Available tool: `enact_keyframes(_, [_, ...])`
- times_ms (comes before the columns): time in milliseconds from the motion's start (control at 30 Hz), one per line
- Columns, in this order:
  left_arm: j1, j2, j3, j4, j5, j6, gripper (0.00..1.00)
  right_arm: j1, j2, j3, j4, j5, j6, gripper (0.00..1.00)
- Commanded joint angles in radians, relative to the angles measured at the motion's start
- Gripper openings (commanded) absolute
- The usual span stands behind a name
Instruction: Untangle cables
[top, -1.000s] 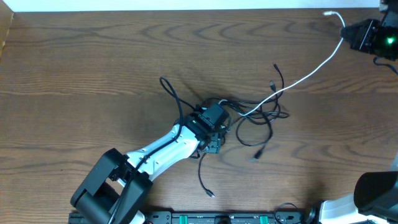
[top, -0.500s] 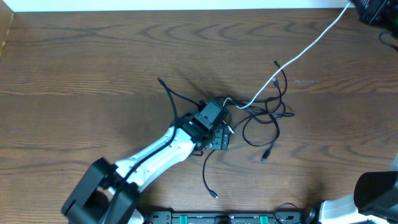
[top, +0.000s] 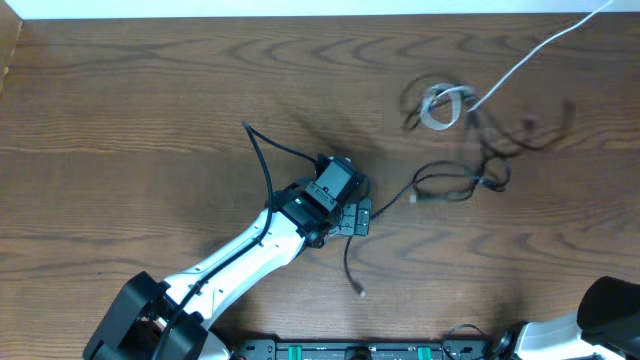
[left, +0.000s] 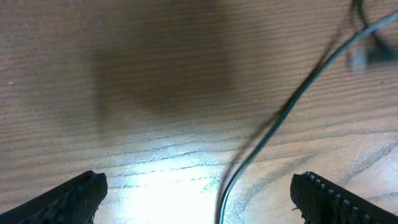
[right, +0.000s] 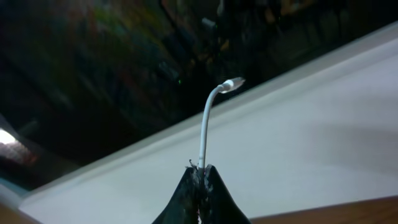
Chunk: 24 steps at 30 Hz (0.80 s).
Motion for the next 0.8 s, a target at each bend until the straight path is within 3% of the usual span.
enact_keyframes(0, [0.0, -0.007, 0.002, 0.015, -0.016, 0.006, 0.99, -0.005, -0.003, 0.024, -0.008, -0.044, 0.023, 0.02])
enact_keyframes(467, [0.0, -0.007, 0.002, 0.033, -0.016, 0.006, 0.99, 0.076, -0.003, 0.023, -0.399, -0.041, -0.258, 0.01])
enact_keyframes(767, [0.0, -0.007, 0.002, 0.033, -0.016, 0.005, 0.98, 0.308, -0.003, 0.023, -0.51, -0.06, -0.381, 0.01])
